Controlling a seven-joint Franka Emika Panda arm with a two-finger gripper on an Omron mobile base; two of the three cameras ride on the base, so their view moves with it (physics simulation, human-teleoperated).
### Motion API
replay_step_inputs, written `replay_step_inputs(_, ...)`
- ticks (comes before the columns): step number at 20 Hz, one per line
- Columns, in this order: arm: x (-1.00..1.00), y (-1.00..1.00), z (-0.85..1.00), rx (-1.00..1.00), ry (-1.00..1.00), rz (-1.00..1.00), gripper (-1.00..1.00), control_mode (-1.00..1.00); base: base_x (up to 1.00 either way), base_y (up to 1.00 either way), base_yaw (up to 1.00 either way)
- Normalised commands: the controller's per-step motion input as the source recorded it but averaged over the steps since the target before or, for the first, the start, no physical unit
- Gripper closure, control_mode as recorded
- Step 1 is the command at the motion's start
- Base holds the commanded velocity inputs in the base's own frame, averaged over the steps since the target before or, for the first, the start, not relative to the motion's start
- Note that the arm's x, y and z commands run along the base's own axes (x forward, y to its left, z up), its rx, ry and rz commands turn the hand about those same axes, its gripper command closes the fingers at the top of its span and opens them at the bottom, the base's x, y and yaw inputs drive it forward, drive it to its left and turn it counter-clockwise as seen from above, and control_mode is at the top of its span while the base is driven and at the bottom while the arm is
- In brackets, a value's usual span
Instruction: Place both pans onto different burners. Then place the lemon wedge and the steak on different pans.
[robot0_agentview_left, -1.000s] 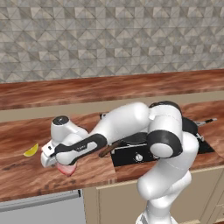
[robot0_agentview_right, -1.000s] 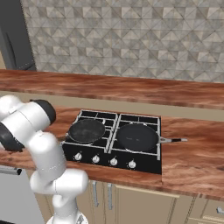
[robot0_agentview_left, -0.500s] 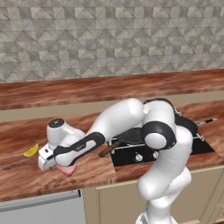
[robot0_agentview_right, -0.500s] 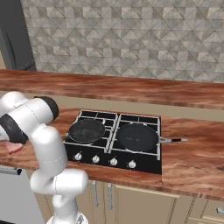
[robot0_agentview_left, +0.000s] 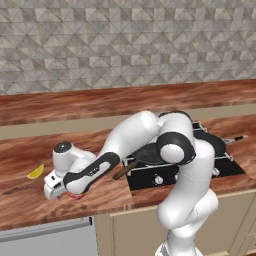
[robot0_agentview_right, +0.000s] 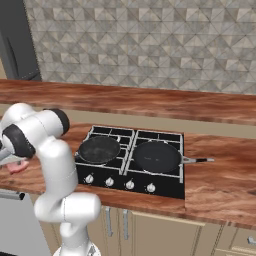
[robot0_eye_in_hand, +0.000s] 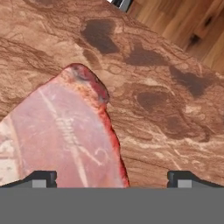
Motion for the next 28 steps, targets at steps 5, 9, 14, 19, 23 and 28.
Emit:
replay_step_inputs(5, 0.00, 0.00, -0.17, -0.01, 0.00, 0.00, -1.00, -1.00, 0.00, 0.00, 0.00)
replay_step_inputs(9, 0.00, 0.00, -0.13, 0.00, 0.00, 0.00, -1.00, -1.00, 0.00, 0.00, 0.00)
replay_step_inputs(14, 0.00, -0.13, -0.09, -0.01, 0.00, 0.00, -1.00, -1.00, 0.00, 0.00, 0.00)
replay_step_inputs(19, 0.00, -0.33, -0.04, -0.02, -0.01, 0.00, -1.00, -1.00, 0.00, 0.00, 0.00)
replay_step_inputs(23, 0.00, -0.42, -0.04, -0.02, -0.01, 0.00, -1.00, -1.00, 0.00, 0.00, 0.00)
replay_step_inputs(28, 0.00, -0.40, -0.09, -0.01, -0.01, 0.00, -1.00, -1.00, 0.00, 0.00, 0.00)
